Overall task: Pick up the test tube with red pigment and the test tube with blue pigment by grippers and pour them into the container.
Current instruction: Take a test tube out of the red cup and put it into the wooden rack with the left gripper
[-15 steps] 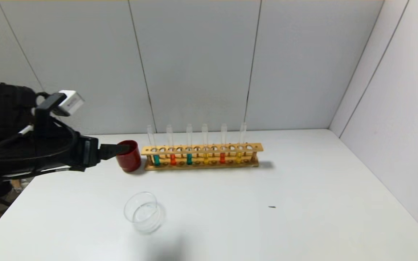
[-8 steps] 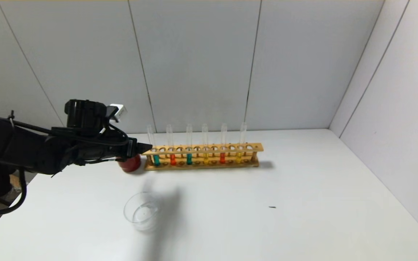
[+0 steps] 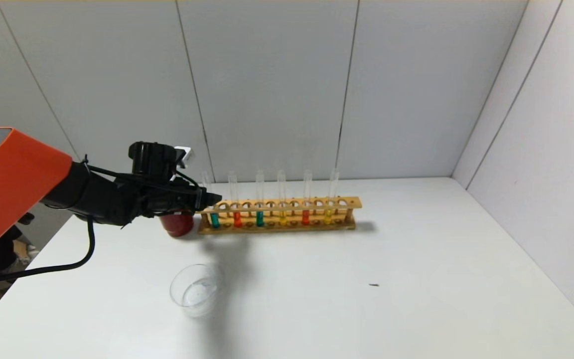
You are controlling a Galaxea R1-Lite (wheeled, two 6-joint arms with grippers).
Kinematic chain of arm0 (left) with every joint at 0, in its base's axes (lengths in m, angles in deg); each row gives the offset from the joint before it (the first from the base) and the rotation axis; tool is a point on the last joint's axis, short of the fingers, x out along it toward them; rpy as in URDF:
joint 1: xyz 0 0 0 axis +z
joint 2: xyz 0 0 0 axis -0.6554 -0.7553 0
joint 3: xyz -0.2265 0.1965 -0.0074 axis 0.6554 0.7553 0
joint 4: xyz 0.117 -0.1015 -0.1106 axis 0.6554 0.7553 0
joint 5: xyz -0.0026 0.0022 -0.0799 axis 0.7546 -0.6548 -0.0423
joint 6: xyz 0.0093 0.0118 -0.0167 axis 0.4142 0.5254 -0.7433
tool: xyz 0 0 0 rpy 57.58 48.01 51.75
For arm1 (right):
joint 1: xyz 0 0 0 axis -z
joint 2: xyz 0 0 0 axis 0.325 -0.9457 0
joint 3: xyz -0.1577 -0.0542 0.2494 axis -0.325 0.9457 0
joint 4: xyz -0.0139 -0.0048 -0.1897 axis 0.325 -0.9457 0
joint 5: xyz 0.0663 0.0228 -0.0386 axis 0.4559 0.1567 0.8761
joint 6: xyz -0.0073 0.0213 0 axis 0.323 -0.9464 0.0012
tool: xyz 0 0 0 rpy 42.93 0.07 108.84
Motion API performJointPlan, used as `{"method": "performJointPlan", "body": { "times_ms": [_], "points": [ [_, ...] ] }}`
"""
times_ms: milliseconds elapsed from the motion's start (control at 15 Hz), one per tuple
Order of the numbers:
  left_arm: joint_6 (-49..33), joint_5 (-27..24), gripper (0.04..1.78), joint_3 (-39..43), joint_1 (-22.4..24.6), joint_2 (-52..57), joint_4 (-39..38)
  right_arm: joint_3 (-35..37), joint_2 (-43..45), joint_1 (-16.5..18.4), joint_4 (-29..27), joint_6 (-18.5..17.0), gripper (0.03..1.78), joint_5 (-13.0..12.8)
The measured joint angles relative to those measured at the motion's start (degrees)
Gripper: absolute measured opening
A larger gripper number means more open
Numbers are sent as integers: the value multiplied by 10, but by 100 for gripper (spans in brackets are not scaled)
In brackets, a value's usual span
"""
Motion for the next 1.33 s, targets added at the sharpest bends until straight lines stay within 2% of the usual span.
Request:
{"method": "performJointPlan", "body": {
  "times_ms": [267,667,933,1133,1333],
  "points": [
    [-1,9,175,-12,-2,-11,-8,0,0,0,0,0,175,0],
    [0,33,175,15,-19,-16,-99,0,0,0,0,0,175,0],
    [0,34,172,31,-22,-16,-100,0,0,0,0,0,175,0],
    [0,34,149,36,-23,-17,-100,0,0,0,0,0,175,0],
    [0,34,102,37,-24,-20,-100,0,0,0,0,0,175,0]
  ]
}}
